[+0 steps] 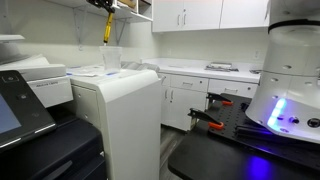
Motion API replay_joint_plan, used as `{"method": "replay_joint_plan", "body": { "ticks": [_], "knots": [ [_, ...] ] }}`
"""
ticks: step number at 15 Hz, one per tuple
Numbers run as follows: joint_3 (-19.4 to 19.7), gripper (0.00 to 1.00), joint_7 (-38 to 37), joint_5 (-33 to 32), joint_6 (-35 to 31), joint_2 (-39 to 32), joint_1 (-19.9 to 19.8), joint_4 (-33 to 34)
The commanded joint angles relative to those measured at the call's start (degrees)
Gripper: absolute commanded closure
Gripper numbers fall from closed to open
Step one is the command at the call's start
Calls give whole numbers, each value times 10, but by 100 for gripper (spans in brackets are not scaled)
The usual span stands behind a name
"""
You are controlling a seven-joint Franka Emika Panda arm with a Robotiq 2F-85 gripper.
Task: Put the marker in the cup
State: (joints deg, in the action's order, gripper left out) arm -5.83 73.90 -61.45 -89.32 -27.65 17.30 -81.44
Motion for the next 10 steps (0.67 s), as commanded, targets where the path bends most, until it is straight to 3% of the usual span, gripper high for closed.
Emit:
{"method": "replay_joint_plan", "body": {
  "ticks": [1,10],
  "knots": [
    [-16,96,8,-13,53,-6,7,15],
    [-57,96,34,-19,125,9,32,0]
  ]
}}
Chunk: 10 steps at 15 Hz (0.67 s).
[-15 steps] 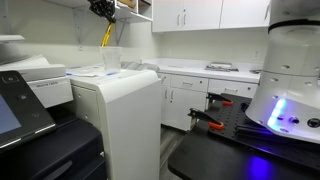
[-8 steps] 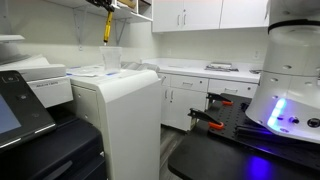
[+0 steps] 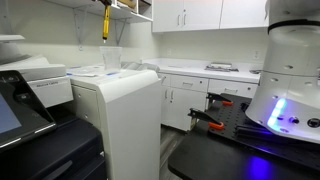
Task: Put the marker in the cup
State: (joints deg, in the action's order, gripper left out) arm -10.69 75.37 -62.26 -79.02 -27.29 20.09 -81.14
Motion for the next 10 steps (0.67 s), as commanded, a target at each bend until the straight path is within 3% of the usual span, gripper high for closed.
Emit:
{"method": "replay_joint_plan", "body": {
  "ticks": [1,7,10],
  "knots": [
    [-13,96,26,-9,28,5,6,-3],
    [-26,96,60,-4,46,-3,7,-28],
    [-28,96,30,-8,31,-8,6,-53]
  ]
}}
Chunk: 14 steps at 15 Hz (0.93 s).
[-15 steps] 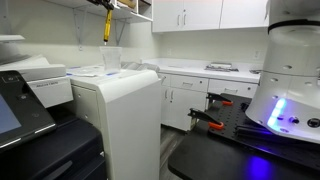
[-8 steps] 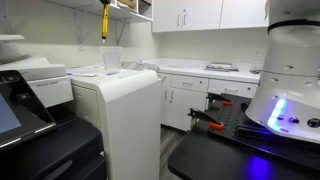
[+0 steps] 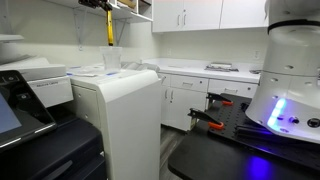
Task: Put the marker in the cup
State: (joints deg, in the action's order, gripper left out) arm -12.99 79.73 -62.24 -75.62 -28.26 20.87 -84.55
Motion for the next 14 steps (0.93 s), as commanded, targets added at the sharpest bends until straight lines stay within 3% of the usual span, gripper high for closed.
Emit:
{"method": "replay_joint_plan", "body": {
  "ticks": [1,8,14],
  "knots": [
    [-7,96,-13,-4,-6,1,-4,-26],
    [-16,96,-123,-10,-68,-5,-9,-88],
    [-13,96,-149,-18,-75,-13,-7,-108]
  ]
}}
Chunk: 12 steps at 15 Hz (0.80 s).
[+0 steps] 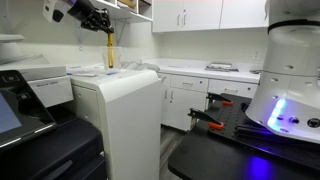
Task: Put the marker in the cup
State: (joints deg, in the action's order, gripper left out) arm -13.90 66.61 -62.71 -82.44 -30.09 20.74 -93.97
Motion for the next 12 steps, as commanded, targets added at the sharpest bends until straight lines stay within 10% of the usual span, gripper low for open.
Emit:
{"method": "replay_joint_plan", "body": {
  "ticks": [1,3,5,12],
  "knots": [
    [-4,96,-21,-11,-5,5,-8,-15],
    [-4,96,-19,-6,-4,4,-11,-15],
    [-5,57,-17,0,-6,5,-16,-14],
    [-12,14,-6,14,-17,12,-27,-14]
  ]
}}
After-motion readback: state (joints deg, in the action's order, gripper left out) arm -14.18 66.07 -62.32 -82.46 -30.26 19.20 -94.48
